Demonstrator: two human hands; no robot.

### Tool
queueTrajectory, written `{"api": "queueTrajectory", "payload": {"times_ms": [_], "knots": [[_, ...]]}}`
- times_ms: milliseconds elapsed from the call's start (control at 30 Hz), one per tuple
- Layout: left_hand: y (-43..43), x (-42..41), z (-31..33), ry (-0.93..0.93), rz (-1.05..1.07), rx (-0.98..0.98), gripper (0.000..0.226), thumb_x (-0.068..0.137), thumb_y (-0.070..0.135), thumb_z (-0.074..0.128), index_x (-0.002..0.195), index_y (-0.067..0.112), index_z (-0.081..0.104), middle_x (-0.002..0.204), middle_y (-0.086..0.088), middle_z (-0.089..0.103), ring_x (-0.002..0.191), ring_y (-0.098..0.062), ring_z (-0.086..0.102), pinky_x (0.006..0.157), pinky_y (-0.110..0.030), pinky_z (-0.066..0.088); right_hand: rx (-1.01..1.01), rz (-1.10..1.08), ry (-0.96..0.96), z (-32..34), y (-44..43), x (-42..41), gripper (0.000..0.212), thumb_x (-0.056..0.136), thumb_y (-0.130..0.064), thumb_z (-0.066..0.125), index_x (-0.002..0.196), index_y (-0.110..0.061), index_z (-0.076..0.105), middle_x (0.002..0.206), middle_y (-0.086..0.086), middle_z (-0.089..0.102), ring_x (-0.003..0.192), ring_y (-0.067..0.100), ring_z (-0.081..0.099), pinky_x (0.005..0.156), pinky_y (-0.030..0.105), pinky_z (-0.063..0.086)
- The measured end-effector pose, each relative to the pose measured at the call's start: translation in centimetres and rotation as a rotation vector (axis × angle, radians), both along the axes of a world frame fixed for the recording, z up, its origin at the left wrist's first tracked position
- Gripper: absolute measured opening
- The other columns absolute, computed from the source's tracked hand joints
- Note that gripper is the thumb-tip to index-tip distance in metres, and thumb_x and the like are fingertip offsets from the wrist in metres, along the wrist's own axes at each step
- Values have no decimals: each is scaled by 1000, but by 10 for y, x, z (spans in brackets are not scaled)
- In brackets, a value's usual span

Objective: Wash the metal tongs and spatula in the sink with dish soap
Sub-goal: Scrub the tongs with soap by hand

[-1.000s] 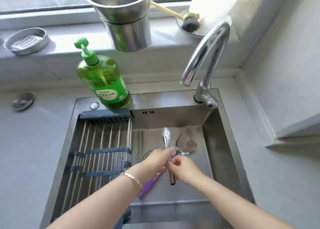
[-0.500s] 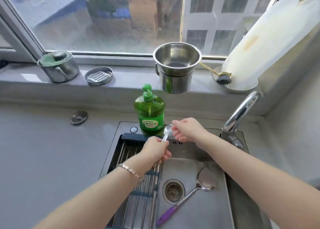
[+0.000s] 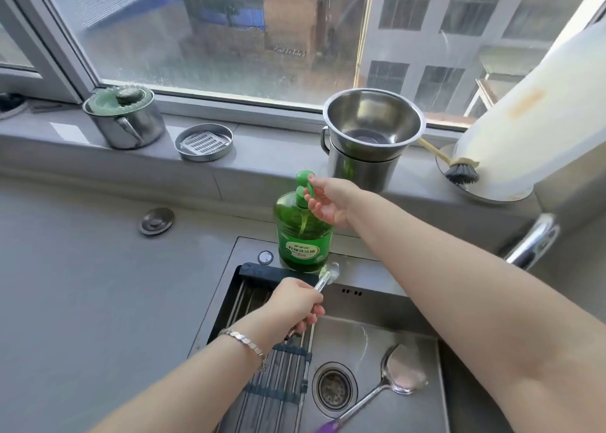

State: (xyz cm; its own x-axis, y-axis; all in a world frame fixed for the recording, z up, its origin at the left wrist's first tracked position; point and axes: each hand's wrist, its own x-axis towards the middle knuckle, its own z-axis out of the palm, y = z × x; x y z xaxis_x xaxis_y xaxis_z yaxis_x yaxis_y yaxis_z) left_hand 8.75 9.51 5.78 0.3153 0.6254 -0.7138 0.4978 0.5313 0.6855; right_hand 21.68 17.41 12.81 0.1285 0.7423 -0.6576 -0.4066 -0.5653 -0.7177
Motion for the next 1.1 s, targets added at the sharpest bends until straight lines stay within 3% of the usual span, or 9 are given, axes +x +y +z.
{"api": "queueTrajectory", "payload": {"times_ms": [100, 300, 533, 833, 967, 1100], "knots": [[2, 1, -5, 0, 19, -14, 7, 90, 3, 50, 93, 1, 56, 63, -6, 55, 42, -10, 42, 32, -11, 26, -4, 35, -56, -3, 5, 2, 33, 97, -28, 47, 75, -3, 54, 63, 0, 46, 29, 2, 39, 31, 8, 31], [5, 9, -8, 29, 2, -1, 18, 90, 4, 50, 106, -2, 57, 66, -6, 58, 45, -10, 43, 32, -12, 28, -64, 163, -66, 9, 7, -2, 36, 102, -24, 33, 77, -6, 51, 62, -2, 37, 51, 3, 30, 37, 10, 27], [-1, 20, -8, 31, -32, 7, 9, 89, 5, 50, 96, 4, 57, 66, -3, 59, 45, -10, 44, 33, -12, 28, -66, 121, -14, 8, 6, -9, 35, 102, -19, 28, 71, -10, 42, 59, -3, 36, 49, 3, 27, 33, 10, 22], [1, 14, -6, 50, 7, -10, 17, 90, 3, 50, 104, -1, 58, 67, -6, 58, 46, -10, 44, 31, -13, 29, -82, 63, 63, 0, 7, -10, 35, 102, -23, 30, 72, -10, 43, 60, -3, 36, 46, 2, 29, 30, 10, 19], [-2, 11, -2, 49, 13, -10, 16, 90, 3, 50, 103, -2, 58, 68, -6, 59, 46, -10, 44, 32, -14, 30, -99, 81, 98, 5, 5, -4, 35, 101, -24, 35, 73, -6, 46, 61, -2, 40, 47, 2, 32, 30, 11, 25], [-7, 5, 6, 48, -21, 42, 21, 87, 1, 54, 105, -7, 59, 68, -7, 62, 40, -5, 46, 34, -13, 33, -77, 8, 178, 7, -5, 2, 36, 100, -26, 37, 79, 0, 50, 66, 6, 49, 38, 5, 46, 32, 11, 37]]}}
